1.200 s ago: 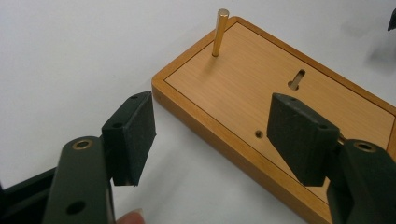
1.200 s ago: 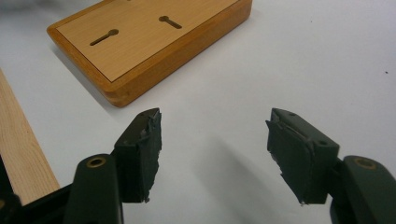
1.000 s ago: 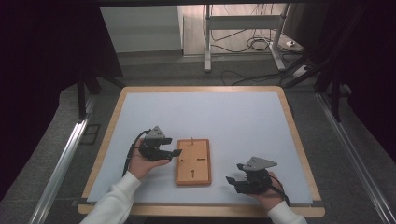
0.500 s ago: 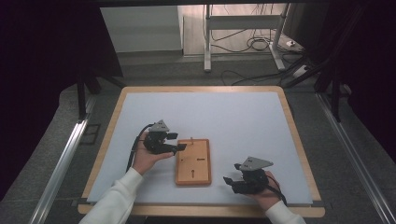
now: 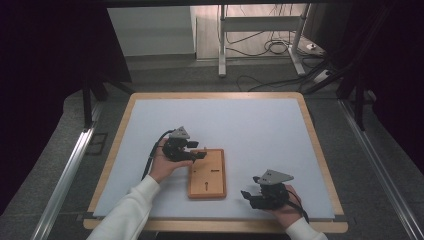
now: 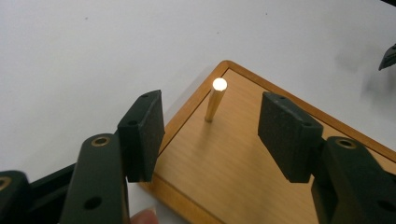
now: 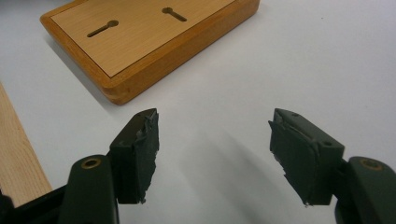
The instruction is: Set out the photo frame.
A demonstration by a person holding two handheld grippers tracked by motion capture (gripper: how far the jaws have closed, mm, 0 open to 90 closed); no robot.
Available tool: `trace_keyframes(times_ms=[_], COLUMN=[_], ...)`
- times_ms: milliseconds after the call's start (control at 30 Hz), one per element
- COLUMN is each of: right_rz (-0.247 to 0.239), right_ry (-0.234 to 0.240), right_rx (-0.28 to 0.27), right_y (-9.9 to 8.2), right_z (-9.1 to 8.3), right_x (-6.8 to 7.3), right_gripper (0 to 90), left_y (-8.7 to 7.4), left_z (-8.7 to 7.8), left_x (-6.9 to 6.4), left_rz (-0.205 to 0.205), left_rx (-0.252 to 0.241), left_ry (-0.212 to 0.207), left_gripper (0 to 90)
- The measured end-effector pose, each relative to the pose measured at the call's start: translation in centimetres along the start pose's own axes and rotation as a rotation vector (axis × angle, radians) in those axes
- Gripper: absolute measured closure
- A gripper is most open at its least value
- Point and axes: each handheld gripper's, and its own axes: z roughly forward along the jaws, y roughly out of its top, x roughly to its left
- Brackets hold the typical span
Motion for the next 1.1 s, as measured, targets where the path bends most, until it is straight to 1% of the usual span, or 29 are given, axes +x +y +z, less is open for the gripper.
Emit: trace_keyframes(times_ms=[67, 200, 267, 367, 467, 533, 567, 600, 633, 667, 700, 767, 867, 933, 967, 1033, 1100], right_rz=[-0.002, 0.006, 0.010, 0.013, 0.018, 0.016, 0.012, 0.011, 0.008, 0.006, 0.003, -0.005, -0.028, -0.042, -0.046, -0.053, -0.050], right_ry=[-0.006, -0.012, -0.015, -0.018, -0.015, -0.014, -0.013, -0.012, -0.012, -0.010, -0.009, -0.007, -0.002, -0.002, -0.002, 0.001, 0.001], right_rx=[0.001, 0.006, 0.007, 0.006, 0.000, -0.002, -0.004, -0.004, -0.006, -0.008, -0.011, -0.022, -0.027, -0.022, -0.020, -0.014, -0.012], right_y=[-0.1, -0.3, -0.4, -0.6, -0.5, -0.4, -0.4, -0.3, -0.3, -0.2, -0.1, 0.1, 0.4, 0.5, 0.6, 0.5, 0.5], right_z=[-0.1, -0.1, -0.2, -0.2, -0.3, -0.3, -0.2, -0.2, -0.2, -0.1, -0.1, 0.0, 0.1, 0.2, 0.3, 0.4, 0.5], right_x=[0.0, 0.0, -0.1, -0.1, 0.0, 0.1, 0.2, 0.2, 0.3, 0.4, 0.4, 0.6, 1.0, 1.3, 1.4, 1.4, 1.4], right_gripper=[33.2, 33.2, 33.2, 33.2, 33.2, 33.2, 33.2, 33.2, 33.2, 33.2, 33.2, 33.2, 32.3, 31.9, 31.9, 31.8, 31.8], left_y=[0.2, 0.3, 0.3, 0.4, 0.3, 0.3, 0.3, 0.3, 0.2, 0.1, 0.1, -0.1, 0.0, 0.0, 0.0, 0.1, 0.1], left_z=[0.4, 1.2, 1.5, 1.9, 2.0, 2.0, 2.1, 2.0, 2.1, 2.0, 2.1, 2.1, 2.2, 2.3, 2.5, 2.6, 2.6], left_x=[0.0, 0.0, -0.1, -0.2, -0.2, -0.2, -0.2, 0.0, 0.0, 0.1, 0.2, 0.4, 0.5, 0.5, 0.4, 0.3, 0.2], left_rz=[0.008, 0.038, 0.041, 0.058, 0.071, 0.068, 0.063, 0.066, 0.054, 0.059, 0.050, 0.038, 0.031, 0.045, 0.038, 0.050, 0.055], left_rx=[0.003, 0.019, 0.017, 0.026, 0.038, 0.041, 0.039, 0.043, 0.035, 0.039, 0.036, 0.031, 0.026, 0.031, 0.026, 0.034, 0.030], left_ry=[-0.009, -0.030, -0.034, -0.044, -0.042, -0.028, -0.027, -0.026, -0.025, -0.023, -0.026, -0.035, -0.045, -0.043, -0.041, -0.033, -0.027], left_gripper=[42.4, 47.6, 52.6, 59.1, 66.5, 72.3, 74.8, 76.2, 77.9, 79.9, 81.3, 83.2, 82.9, 81.8, 81.4, 82.9, 83.8])
